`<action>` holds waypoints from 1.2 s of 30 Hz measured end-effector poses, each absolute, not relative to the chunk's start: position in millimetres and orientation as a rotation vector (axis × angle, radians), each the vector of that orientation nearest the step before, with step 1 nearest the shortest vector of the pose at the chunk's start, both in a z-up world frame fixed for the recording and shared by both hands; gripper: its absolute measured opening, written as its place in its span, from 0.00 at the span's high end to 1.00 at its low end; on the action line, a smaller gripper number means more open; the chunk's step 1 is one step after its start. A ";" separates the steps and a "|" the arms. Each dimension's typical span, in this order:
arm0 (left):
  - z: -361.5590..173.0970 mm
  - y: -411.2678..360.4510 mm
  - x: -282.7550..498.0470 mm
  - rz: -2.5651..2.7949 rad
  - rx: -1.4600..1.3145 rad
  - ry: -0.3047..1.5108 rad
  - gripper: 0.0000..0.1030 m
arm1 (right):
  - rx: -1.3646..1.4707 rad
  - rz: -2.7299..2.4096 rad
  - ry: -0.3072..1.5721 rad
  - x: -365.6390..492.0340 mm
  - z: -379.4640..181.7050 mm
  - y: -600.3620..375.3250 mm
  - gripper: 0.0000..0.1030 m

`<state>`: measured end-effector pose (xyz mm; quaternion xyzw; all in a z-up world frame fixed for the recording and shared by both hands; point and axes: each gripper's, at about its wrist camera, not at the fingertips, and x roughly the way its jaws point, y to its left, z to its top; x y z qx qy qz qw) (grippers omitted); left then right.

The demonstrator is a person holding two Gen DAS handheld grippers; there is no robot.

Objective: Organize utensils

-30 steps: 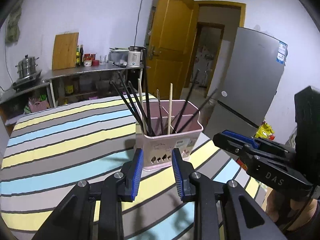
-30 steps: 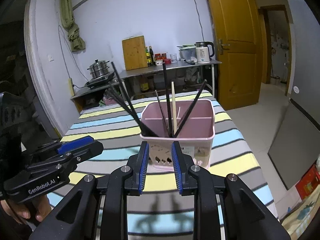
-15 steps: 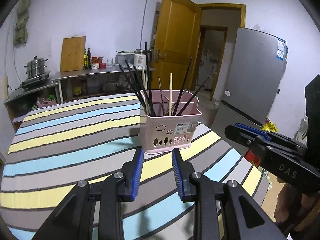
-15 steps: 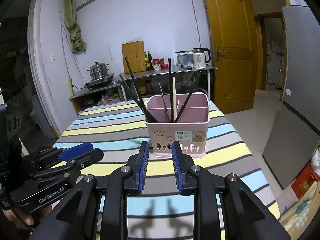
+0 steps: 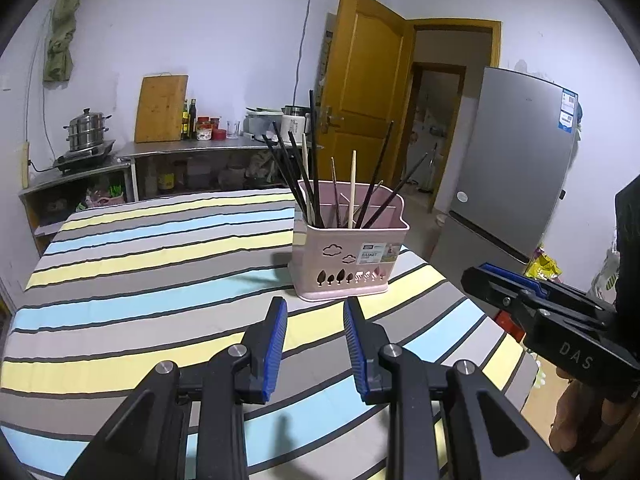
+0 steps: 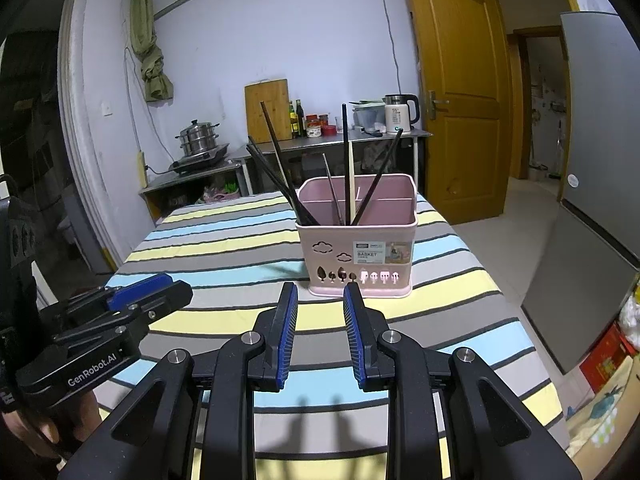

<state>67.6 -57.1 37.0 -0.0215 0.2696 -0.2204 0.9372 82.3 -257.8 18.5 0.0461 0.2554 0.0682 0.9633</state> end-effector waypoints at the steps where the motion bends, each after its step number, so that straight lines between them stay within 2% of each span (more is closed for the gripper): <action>1: 37.2 -57.4 66.9 -0.448 -0.041 0.550 0.72 | 0.093 0.139 0.516 82.3 18.7 -257.8 0.76; 36: 37.8 -57.8 61.2 -0.467 -0.031 0.535 0.72 | 0.089 0.139 0.523 78.2 16.2 -255.2 0.76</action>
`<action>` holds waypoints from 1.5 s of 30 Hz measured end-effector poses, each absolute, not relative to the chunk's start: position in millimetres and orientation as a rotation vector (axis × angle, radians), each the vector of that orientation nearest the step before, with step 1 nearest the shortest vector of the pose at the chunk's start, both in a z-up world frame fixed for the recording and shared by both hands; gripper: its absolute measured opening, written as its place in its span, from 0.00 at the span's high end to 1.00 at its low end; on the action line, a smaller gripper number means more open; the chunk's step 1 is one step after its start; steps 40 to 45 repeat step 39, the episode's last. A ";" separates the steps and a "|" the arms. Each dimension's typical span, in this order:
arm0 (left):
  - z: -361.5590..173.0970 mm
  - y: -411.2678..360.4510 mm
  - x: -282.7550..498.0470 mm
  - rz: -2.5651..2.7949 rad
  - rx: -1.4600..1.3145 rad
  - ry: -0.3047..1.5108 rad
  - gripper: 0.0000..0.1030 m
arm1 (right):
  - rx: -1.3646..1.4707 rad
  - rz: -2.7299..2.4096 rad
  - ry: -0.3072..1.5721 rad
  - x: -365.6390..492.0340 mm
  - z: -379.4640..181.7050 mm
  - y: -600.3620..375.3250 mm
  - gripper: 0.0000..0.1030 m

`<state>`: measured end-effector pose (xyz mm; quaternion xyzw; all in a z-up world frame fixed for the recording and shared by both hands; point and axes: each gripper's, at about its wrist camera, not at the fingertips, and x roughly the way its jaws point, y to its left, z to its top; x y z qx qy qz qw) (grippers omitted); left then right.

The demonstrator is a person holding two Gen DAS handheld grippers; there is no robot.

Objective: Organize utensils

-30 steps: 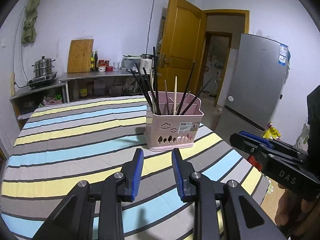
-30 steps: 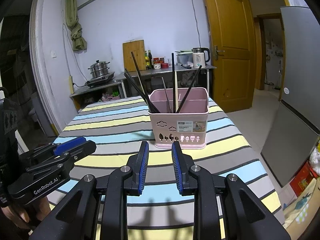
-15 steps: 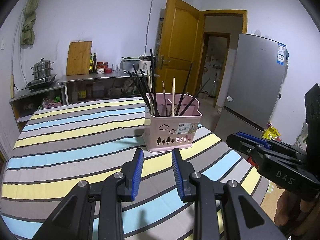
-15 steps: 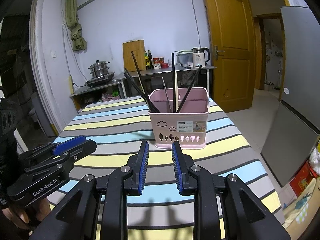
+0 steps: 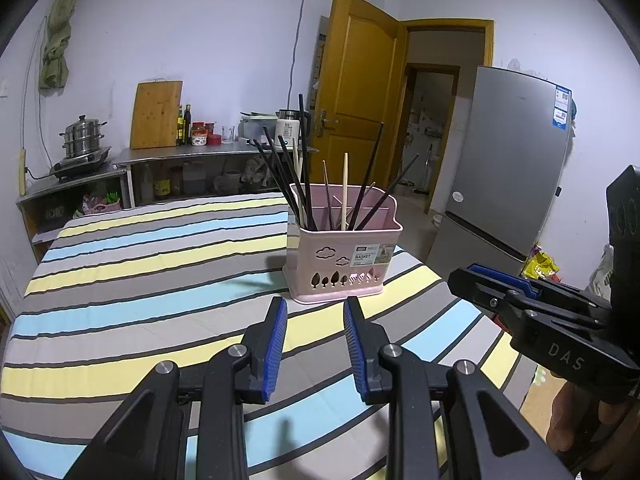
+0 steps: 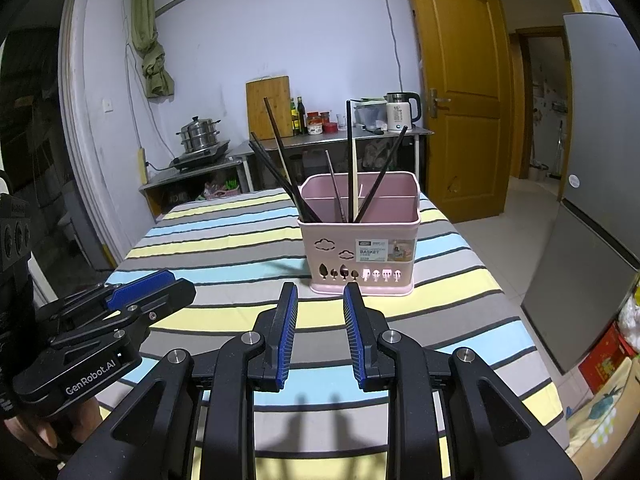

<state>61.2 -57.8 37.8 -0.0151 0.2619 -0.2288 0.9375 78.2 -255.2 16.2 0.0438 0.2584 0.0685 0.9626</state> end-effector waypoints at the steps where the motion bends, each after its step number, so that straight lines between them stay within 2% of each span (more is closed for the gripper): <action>1: 37.8 -57.8 61.2 -0.468 -0.032 0.535 0.72 | 0.088 0.139 0.524 78.3 15.9 -254.8 0.76; 45: 30.7 -60.4 62.8 -0.483 0.004 0.535 0.72 | 0.082 0.135 0.540 82.8 11.1 -255.0 0.76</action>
